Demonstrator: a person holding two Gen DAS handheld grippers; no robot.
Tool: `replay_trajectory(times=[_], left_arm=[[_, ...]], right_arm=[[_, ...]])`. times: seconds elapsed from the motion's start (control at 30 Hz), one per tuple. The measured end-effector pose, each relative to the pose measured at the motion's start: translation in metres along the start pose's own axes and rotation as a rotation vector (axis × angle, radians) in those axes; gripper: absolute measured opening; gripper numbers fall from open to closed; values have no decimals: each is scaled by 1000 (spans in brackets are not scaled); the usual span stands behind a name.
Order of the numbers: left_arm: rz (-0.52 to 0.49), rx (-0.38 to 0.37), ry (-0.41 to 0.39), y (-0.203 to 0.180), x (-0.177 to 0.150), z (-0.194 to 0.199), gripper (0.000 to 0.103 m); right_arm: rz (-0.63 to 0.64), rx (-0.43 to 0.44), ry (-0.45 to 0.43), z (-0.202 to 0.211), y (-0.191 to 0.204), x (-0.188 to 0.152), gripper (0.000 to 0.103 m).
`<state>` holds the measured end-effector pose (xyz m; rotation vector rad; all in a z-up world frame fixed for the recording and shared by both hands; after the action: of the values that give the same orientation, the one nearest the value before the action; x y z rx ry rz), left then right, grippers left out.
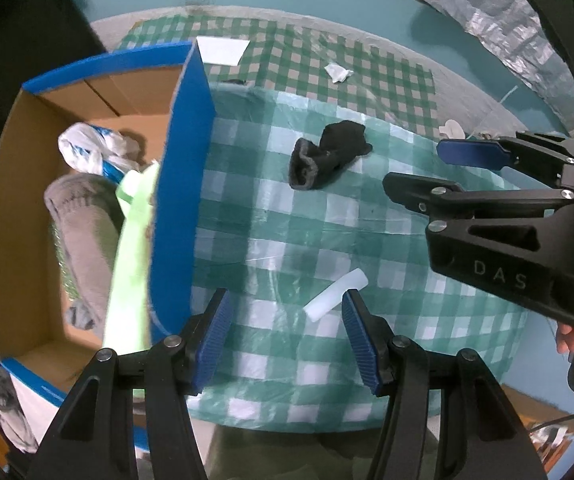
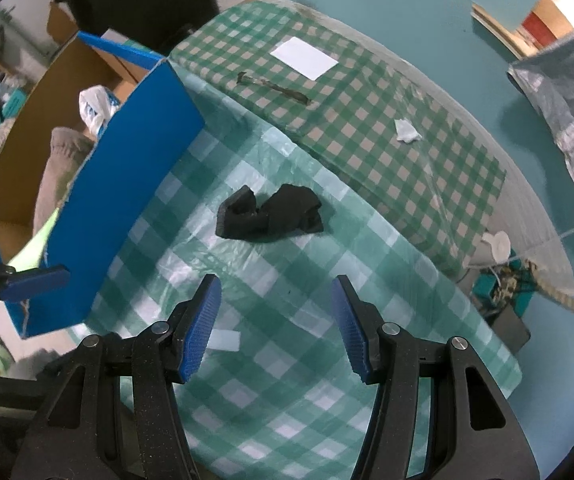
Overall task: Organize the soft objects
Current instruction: 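Move both tools back over the table toward the black glove and white tube, then grasp the black glove with the right gripper while the left grasps the white foam tube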
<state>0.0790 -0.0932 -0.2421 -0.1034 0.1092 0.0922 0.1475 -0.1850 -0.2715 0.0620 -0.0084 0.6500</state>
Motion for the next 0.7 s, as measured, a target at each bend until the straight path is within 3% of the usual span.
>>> replay_trajectory(times=[0.33, 0.7], left_arm=[[120, -27, 18, 2, 7, -32, 59], [167, 34, 43, 10, 12, -64, 61]], right_arm=[[224, -30, 14, -34, 11, 19, 56], [386, -66, 42, -65, 25, 34, 56]])
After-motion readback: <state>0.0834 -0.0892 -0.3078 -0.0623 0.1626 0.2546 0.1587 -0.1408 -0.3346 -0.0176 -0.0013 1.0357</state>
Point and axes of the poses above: each gripper's, at about its wrist camera, not at the fingertips, and z roughly against the way its jaws point, y to its left, x to its top, the point moved 7 cm from there along -z, roughly the way its jaws point, and after that the axes turned 9 degrees about y, right-handed, at the moved point
